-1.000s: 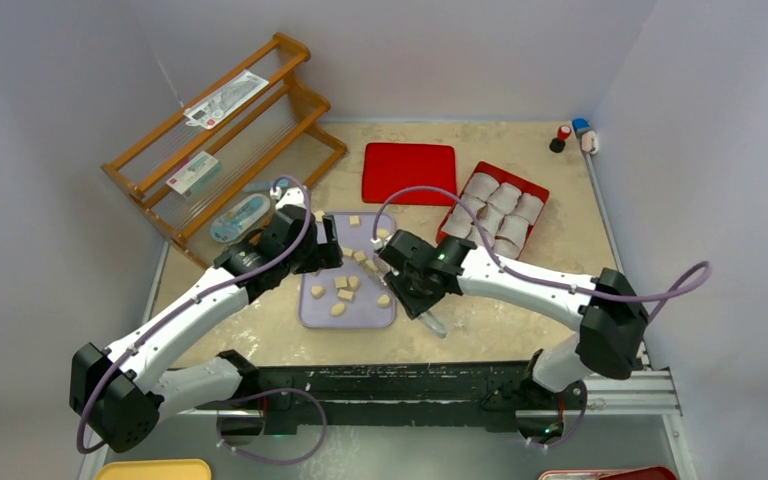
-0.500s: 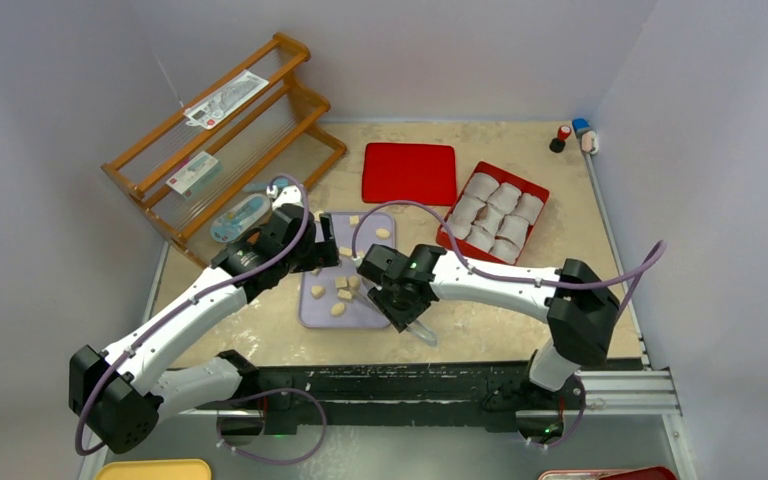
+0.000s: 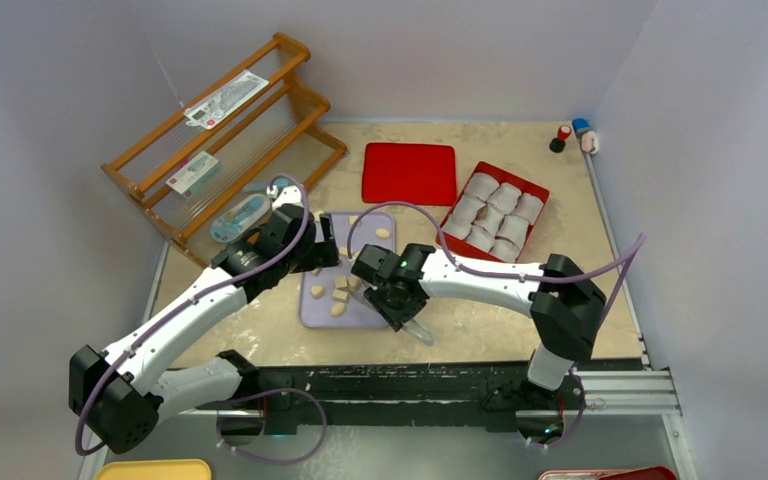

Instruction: Pack the chocolate

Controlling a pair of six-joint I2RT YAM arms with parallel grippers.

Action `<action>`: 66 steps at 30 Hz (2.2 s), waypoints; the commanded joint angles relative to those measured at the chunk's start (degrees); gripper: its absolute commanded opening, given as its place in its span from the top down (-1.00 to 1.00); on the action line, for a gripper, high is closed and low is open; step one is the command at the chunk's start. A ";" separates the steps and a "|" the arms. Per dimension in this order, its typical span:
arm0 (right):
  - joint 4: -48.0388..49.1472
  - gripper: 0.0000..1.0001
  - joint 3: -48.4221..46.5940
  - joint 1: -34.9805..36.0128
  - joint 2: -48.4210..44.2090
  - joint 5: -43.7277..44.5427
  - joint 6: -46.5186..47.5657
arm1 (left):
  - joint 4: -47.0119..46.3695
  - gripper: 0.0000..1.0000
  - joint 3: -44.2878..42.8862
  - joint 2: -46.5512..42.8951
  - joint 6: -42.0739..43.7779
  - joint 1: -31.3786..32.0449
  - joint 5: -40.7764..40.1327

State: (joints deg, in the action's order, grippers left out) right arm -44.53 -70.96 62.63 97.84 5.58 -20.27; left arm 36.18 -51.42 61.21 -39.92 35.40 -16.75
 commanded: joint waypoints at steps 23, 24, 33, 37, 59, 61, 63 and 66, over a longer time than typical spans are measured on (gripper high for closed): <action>-0.14 0.20 -3.71 0.12 3.40 1.07 0.58 | -0.32 -0.93 -1.06 -1.95 -0.33 0.35 -3.07; -0.11 0.19 -3.86 0.17 3.55 1.09 0.58 | -0.32 -0.93 -1.10 -2.05 -0.33 0.32 -3.18; -0.10 0.12 -5.33 0.15 5.15 1.71 0.93 | 0.18 -0.93 -1.92 -3.00 0.11 0.34 -3.88; -0.39 0.12 -6.50 0.12 6.03 2.08 1.31 | 0.36 -0.93 -1.88 -3.43 0.35 0.30 -4.22; -3.38 1.00 -6.81 0.08 2.44 6.00 -0.32 | 2.42 -0.94 -4.49 -6.26 -0.46 0.32 -9.79; -3.61 1.00 -6.85 0.12 1.79 6.53 -0.32 | 2.95 -0.94 -5.13 -6.41 -0.80 0.32 -10.48; -3.78 1.00 -6.93 0.11 1.21 6.79 -0.30 | 3.63 -0.94 -5.72 -6.60 -1.07 0.30 -11.14; -4.24 1.00 -7.26 0.12 0.42 7.30 -0.39 | 4.14 -0.94 -6.29 -6.80 -1.30 0.35 -12.07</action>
State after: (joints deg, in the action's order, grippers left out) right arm -46.61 -76.60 62.63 101.78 10.59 -19.97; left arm 39.18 -54.87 55.40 -39.99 35.40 -26.06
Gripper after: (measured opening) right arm 0.393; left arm 0.968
